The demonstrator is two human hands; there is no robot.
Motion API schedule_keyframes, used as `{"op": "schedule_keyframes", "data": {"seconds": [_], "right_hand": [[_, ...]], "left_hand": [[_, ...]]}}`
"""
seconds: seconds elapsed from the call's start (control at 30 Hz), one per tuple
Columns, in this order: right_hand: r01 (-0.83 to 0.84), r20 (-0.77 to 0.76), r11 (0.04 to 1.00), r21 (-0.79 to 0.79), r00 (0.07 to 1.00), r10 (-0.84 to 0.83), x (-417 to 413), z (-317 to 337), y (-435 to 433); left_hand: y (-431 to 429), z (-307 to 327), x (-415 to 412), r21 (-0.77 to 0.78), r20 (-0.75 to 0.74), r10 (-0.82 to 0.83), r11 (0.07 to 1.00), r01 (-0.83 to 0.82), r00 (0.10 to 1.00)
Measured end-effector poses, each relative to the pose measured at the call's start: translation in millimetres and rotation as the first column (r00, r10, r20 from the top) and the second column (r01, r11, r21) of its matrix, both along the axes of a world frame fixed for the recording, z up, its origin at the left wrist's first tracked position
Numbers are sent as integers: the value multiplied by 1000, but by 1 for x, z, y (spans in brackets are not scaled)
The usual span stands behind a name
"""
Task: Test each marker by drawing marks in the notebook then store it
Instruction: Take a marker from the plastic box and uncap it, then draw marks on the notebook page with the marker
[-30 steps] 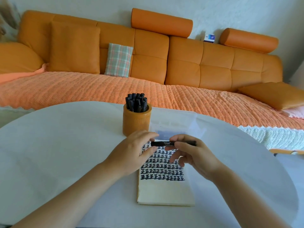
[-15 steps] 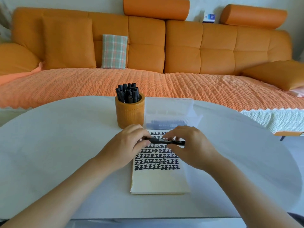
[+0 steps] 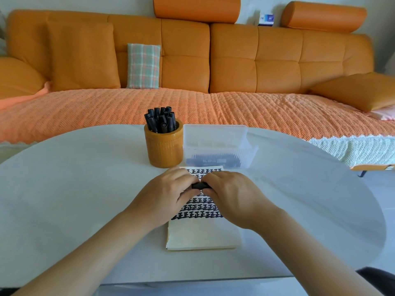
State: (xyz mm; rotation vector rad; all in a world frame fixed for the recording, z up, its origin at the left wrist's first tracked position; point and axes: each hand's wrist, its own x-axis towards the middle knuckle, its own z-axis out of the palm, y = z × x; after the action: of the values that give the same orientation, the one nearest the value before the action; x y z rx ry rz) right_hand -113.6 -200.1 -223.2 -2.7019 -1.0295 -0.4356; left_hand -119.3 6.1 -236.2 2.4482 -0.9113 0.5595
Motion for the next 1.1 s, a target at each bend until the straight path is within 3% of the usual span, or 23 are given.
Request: {"op": "schedule_keyframes", "data": {"seconds": [0.5, 0.67, 0.8, 0.9, 1.0, 1.1], "right_hand": [[58, -15, 998, -16, 998, -59, -2, 2, -1], [106, -68, 994, -10, 992, -107, -11, 8, 0], [72, -267, 982, 172, 963, -24, -16, 13, -1], [87, -331, 943, 322, 943, 26, -17, 14, -2], [238, -542, 787, 570, 828, 141, -20, 18, 5], [310, -636, 700, 643, 725, 263, -24, 18, 12]], "left_hand": [[2, 2, 1, -55, -82, -36, 998, 32, 996], [7, -3, 3, -53, -67, 46, 997, -50, 997], [23, -6, 4, -133, -119, 149, 977, -164, 982], [35, -8, 3, -135, -154, 197, 966, -218, 968], [41, -11, -4, -149, -181, 213, 959, -241, 960], [43, -15, -10, -114, -186, 276, 947, -300, 943]]}}
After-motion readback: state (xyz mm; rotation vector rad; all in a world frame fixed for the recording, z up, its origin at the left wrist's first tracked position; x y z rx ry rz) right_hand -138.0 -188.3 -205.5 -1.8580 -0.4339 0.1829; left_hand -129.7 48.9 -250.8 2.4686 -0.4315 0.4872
